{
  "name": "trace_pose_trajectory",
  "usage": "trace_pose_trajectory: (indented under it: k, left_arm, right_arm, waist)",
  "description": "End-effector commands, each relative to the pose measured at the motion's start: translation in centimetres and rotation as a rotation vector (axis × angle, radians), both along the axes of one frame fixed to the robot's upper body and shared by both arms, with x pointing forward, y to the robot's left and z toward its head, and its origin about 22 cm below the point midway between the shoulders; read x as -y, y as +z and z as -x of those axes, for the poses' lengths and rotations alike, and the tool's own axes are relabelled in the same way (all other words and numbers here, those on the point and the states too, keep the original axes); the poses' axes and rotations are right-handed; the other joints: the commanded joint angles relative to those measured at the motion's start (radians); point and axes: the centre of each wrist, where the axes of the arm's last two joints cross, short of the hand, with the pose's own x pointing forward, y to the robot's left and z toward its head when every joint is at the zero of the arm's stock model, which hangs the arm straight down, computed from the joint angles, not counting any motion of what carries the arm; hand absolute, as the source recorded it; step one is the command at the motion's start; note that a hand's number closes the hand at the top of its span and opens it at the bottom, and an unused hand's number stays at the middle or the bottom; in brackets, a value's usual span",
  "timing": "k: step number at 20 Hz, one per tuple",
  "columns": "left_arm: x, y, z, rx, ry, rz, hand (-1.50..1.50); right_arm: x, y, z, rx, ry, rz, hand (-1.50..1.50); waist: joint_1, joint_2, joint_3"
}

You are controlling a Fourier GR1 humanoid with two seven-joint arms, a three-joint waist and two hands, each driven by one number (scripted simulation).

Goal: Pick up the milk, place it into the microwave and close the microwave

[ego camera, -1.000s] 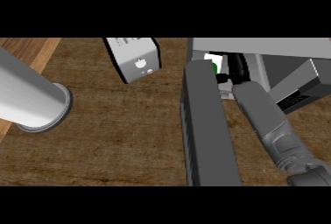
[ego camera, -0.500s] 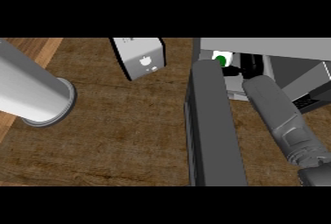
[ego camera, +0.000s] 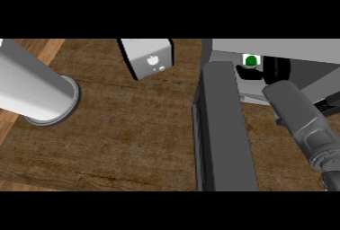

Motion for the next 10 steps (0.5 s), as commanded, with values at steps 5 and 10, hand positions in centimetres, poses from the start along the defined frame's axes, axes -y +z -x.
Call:
trace_pose_trajectory:
  k: [5, 10]
  left_arm:
    - [-0.2, -0.1, -1.0, 0.001, 0.013, -0.035, -1.50]
    - [-0.1, -0.3, -1.4, -0.027, -0.037, -0.063, -1.50]
  right_arm:
    - [-0.8, 0.1, -0.1, 0.024, 0.051, 0.057, -1.50]
    - [-1.5, -0.1, -0.2, 0.014, 0.154, 0.029, -1.50]
  waist:
    - [0.014, 0.004, 0.006]
    - [0.005, -0.001, 0.006]
